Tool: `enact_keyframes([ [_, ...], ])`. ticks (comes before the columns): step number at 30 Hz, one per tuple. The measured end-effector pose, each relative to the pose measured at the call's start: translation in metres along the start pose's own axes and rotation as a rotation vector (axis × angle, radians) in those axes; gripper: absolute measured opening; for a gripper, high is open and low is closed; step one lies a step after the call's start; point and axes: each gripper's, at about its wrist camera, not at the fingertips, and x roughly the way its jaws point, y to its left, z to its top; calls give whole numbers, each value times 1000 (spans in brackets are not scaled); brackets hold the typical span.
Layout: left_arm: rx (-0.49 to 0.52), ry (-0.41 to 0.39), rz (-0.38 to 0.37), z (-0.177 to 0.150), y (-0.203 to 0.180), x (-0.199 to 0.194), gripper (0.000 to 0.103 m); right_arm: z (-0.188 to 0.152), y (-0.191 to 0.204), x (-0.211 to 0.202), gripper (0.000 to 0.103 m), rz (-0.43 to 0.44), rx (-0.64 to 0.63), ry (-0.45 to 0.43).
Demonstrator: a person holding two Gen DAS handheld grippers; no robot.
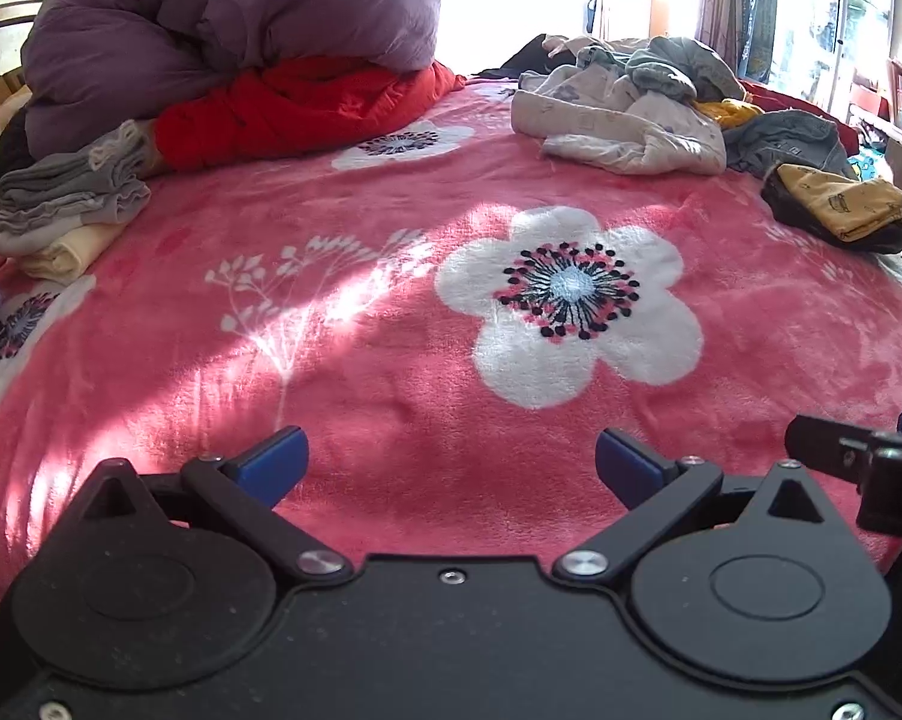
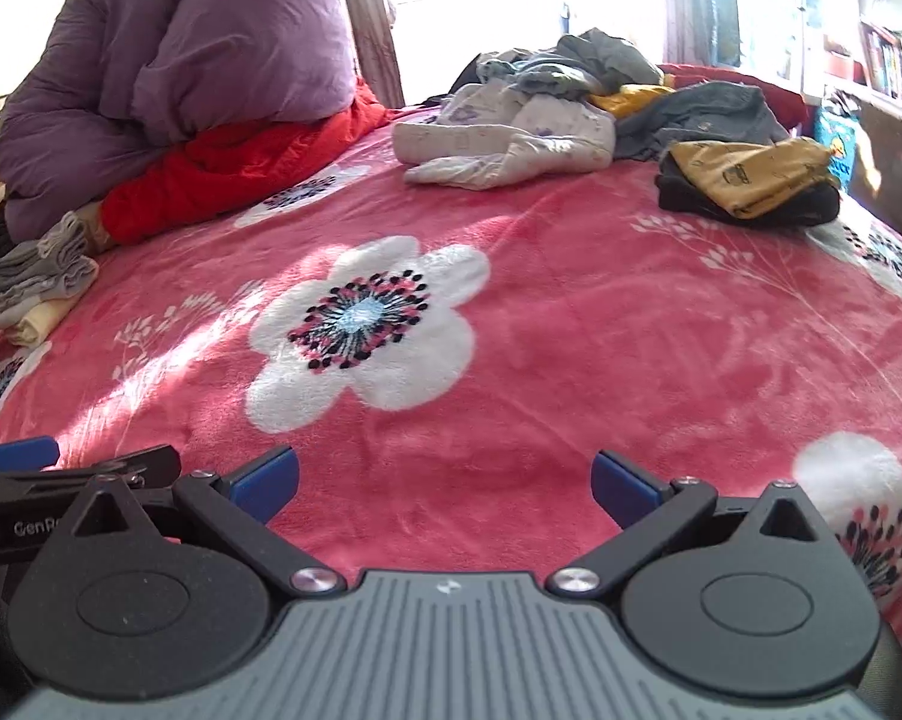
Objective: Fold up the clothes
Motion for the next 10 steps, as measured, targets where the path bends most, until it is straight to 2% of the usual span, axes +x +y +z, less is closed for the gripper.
enact_keyframes([
  [6,1,0,-23,-3,-1,1,103,-1,0,7,103,17,20,16],
  [10,23,-37,-21,-3,-2,-3,103,-3,1,13,103,40,33,34],
])
